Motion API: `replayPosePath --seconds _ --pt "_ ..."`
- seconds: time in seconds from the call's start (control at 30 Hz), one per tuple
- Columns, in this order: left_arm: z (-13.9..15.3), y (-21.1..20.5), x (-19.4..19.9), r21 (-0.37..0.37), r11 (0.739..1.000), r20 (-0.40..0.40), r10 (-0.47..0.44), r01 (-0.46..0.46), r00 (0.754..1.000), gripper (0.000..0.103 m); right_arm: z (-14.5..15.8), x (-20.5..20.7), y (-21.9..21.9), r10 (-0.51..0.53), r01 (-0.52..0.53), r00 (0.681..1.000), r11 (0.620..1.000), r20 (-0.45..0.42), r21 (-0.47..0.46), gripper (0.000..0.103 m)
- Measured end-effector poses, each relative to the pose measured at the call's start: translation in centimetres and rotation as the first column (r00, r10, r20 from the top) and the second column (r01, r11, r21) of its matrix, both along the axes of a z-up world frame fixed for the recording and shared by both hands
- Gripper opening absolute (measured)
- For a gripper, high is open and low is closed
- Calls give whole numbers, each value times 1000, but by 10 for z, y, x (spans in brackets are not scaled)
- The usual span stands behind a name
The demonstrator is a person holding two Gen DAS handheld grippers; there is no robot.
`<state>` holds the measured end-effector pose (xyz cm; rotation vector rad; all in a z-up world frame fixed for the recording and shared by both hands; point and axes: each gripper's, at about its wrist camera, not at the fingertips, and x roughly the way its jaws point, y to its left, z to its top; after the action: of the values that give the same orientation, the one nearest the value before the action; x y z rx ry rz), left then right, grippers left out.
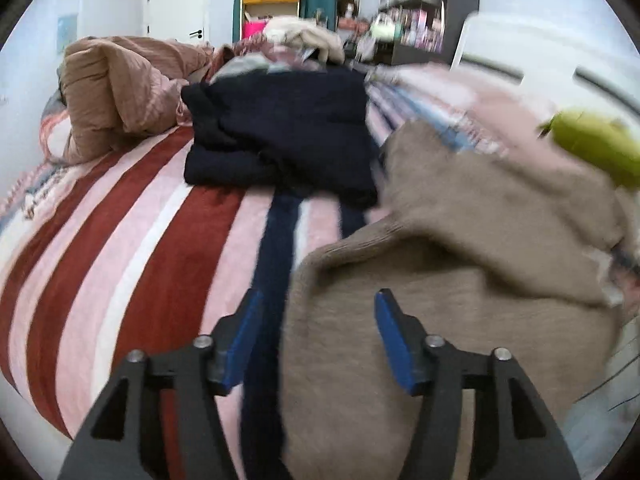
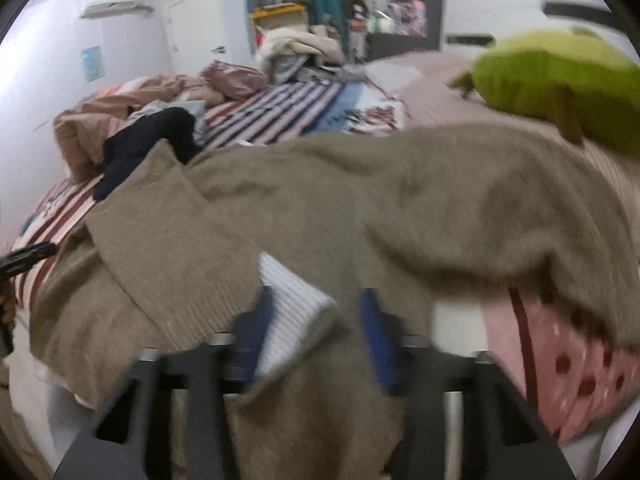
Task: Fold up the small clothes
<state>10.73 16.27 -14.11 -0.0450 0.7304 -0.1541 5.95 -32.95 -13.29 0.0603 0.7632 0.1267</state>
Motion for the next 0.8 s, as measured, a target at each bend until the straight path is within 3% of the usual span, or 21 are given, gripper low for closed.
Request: replayPosePath --seconds 0.03,0.13,0.27,0.37,0.4,0.43,0.47,0.57,0.67,0.77,0.8 --pt "8 0 -12 -51 999 27 -11 13 1000 68 -2 -5 -5 0 0 1000 1000 -13 29 56" --pt "23 -8 -33 -110 993 67 -32 39 997 70 -14 -15 -12 9 -5 997 999 -75 45 67" --pt "34 -24 -49 -160 985 110 -49 66 993 70 -30 -34 -19 -70 61 993 994 -100 -86 68" --pt "32 -34 -54 -216 974 109 -50 73 993 73 -40 -48 -23 -48 46 995 999 -90 -22 67" --pt "30 -39 -54 -211 975 105 -46 67 993 73 -43 -52 -21 -36 36 996 999 -76 -12 51" --pt "30 -46 -55 -196 979 101 -45 64 994 73 -45 -54 -16 -22 20 998 999 -58 -32 17" --pt "30 -52 -56 -187 980 105 -49 68 993 73 -46 -55 -13 -24 21 999 998 -43 -67 4" --pt "37 -74 -60 -178 979 134 -74 97 988 73 -43 -58 -17 -57 57 998 996 2 -71 4" --pt "47 -93 -66 -151 984 187 -69 98 980 73 -34 -61 -38 -162 165 986 985 49 -50 3" --pt "54 -110 -70 -129 988 256 -55 90 965 87 -33 -60 -62 -96 92 995 988 21 127 3" --pt "56 -114 -71 -130 988 275 -49 87 960 89 -30 -63 -74 -122 114 992 978 35 176 8"
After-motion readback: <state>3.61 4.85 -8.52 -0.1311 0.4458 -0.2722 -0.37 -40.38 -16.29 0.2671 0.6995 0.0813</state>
